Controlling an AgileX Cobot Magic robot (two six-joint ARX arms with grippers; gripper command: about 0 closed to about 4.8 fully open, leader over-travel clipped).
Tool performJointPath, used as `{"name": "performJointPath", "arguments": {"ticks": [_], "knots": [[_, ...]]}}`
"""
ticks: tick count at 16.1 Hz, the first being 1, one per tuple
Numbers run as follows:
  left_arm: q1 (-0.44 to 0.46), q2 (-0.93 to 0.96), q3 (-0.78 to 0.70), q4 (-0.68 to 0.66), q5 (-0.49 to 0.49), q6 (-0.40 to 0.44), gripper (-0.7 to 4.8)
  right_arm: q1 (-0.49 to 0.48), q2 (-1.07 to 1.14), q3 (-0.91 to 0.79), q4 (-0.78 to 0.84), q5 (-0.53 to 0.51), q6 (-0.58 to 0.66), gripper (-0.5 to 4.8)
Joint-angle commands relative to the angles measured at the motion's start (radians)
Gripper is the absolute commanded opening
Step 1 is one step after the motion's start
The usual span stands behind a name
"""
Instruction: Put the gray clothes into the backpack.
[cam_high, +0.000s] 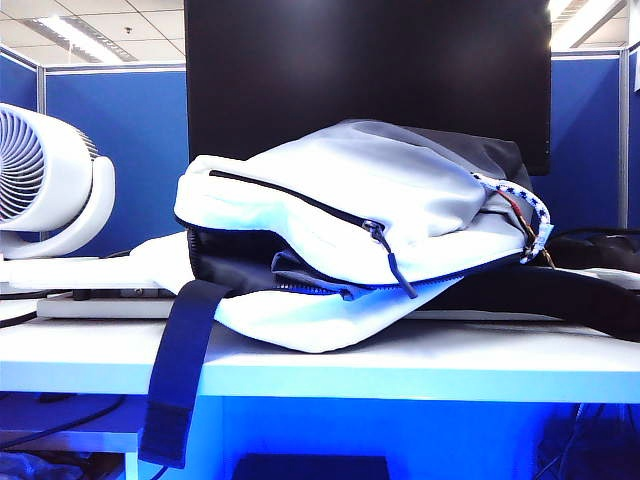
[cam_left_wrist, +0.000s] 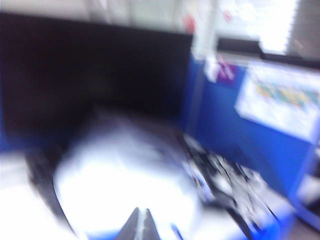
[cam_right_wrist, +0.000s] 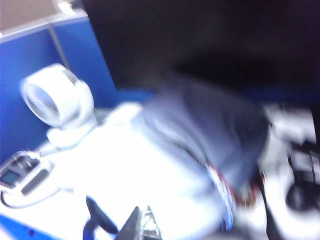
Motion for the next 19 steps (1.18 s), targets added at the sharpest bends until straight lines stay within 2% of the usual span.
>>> {"name": "performJointPath", "arguments": {"ticks": [1,3,4,7,10,12,16,18,19], "knots": [[-0.128,0.002,-0.002,-0.235,-0.086,0.122,-0.05,-0.001,-0.031,-0.071,-0.045,-0.037,0.063,-0.06],[-0.234,0.002,-0.003,-0.372,-0.135,0.193,-0.05,0.000,-0.034,-0.124,-0.086,-0.103,0.064,-0.06],[-0.254,0.002,-0.005,-0.395,-0.132,0.200,-0.05,0.000,-0.036,-0.143,-0.089,-0.118,0.065,-0.06],[-0.259,-0.020,-0.061,-0.361,-0.116,0.185,-0.05,0.000,-0.071,-0.203,-0.052,-0.144,0.042,-0.06],[-0.259,-0.114,-0.207,-0.137,-0.096,0.055,-0.05,0.000,-0.136,-0.297,0.106,-0.172,-0.003,-0.06],[-0.259,-0.208,-0.338,0.012,-0.136,-0.014,-0.05,0.000,-0.192,-0.396,0.264,-0.182,-0.003,-0.06],[-0.259,-0.283,-0.514,0.172,-0.146,-0.041,-0.05,0.000,-0.241,-0.579,0.447,-0.197,-0.037,-0.05],[-0.259,-0.283,-0.618,0.312,-0.096,-0.080,-0.05,0.001,-0.261,-0.720,0.633,-0.294,-0.037,-0.06],[-0.259,-0.283,-0.655,0.365,-0.096,-0.100,-0.05,0.002,-0.266,-0.774,0.727,-0.299,-0.037,-0.06]]}}
